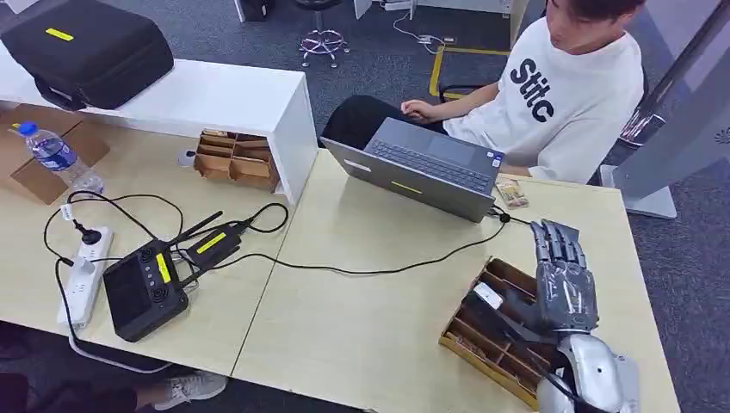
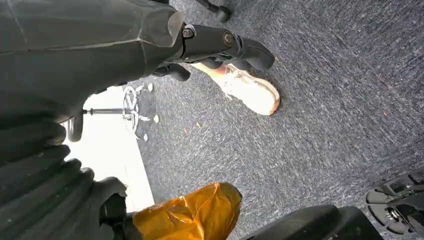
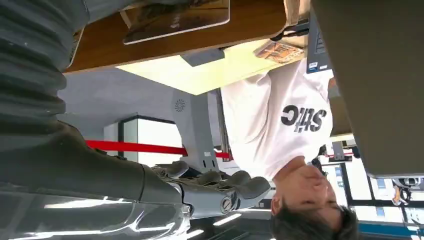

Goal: Pass the card to the sensor for recognition and then transmit it.

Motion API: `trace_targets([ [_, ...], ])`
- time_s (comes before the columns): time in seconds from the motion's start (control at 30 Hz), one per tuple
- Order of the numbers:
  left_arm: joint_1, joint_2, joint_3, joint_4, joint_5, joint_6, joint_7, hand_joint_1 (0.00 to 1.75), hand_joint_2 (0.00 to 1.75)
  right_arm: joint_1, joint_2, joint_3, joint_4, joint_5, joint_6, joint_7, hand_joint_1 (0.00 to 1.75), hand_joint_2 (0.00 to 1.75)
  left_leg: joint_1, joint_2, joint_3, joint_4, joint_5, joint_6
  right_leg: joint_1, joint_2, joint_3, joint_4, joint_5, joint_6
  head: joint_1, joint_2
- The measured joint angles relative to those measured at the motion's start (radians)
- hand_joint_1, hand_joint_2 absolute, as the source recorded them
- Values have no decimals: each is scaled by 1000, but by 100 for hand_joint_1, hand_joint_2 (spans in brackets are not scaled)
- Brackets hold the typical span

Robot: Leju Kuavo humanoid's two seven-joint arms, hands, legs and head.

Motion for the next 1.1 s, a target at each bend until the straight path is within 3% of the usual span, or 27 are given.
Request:
trace_targets([
  [0.83,0,2,-2,0,0,-3,1,0,175,0,2,-6,12,0,0,0,0,175,0,0,0,0,0,0,0,0,0,0,0,0,0,0],
  [0.87,0,2,-2,0,0,-3,1,0,175,0,2,-6,12,0,0,0,61,175,0,0,0,0,0,0,0,0,0,0,0,0,0,0],
  [0.9,0,2,-2,0,0,-3,0,0,175,0,2,-6,12,0,0,0,152,175,0,0,0,0,0,0,0,0,0,0,0,0,0,0],
  [0.97,0,2,-3,0,0,-3,0,0,175,0,2,-6,12,0,0,0,168,175,0,0,0,0,0,0,0,0,0,0,0,0,0,0],
  [1.1,0,2,-3,0,0,-3,1,0,175,0,2,-6,16,1,3,0,169,175,0,0,0,0,0,0,0,0,0,0,0,0,0,0],
])
